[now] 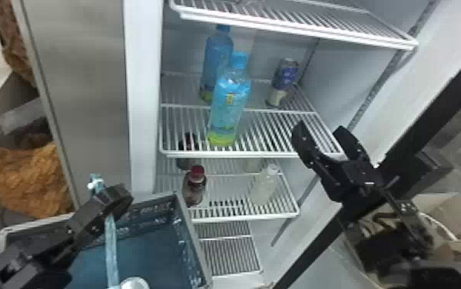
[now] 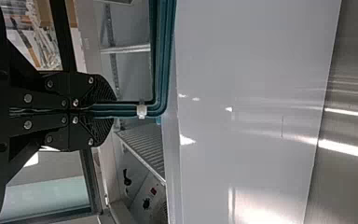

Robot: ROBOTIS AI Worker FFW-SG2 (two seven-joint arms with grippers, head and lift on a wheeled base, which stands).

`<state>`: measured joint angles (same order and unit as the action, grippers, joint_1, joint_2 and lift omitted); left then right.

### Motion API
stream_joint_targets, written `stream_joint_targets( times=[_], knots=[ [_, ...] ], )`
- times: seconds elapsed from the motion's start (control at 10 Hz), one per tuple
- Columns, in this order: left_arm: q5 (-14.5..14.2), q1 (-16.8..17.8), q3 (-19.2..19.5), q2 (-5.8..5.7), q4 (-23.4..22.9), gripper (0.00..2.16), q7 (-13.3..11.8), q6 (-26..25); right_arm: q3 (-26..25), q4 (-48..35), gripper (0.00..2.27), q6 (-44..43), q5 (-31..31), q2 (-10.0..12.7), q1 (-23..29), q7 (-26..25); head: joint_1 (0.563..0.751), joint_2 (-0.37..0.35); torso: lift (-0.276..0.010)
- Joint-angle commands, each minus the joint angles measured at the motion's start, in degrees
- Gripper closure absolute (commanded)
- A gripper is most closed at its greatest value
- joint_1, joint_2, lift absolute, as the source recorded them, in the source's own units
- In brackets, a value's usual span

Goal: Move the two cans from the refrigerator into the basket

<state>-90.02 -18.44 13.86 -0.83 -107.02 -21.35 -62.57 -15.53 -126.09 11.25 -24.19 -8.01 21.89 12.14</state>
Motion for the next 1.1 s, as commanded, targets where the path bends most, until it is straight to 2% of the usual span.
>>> stream_joint_targets(
  times=[0.0,0.7,1.0],
  knots=[
    [0.1,0.3,-0.3,-0.05,0.2,1.20,0.0,0.0,0.0,2.8,0.11,0.0,1.6,-0.3,-3.0,-0.3,0.695,-0.300,-0.035],
    [0.0,1.0,-1.0,-0.05,0.9,1.20,0.0,0.0,3.0,16.3,0.11,-0.1,6.4,-0.7,-15.8,-3.8,0.695,-0.308,-0.035],
    [0.0,1.3,-1.3,0.04,1.2,1.20,0.0,0.0,3.9,21.5,0.11,-0.1,7.2,-0.7,-19.9,-4.7,0.689,-0.310,-0.035]
  ],
)
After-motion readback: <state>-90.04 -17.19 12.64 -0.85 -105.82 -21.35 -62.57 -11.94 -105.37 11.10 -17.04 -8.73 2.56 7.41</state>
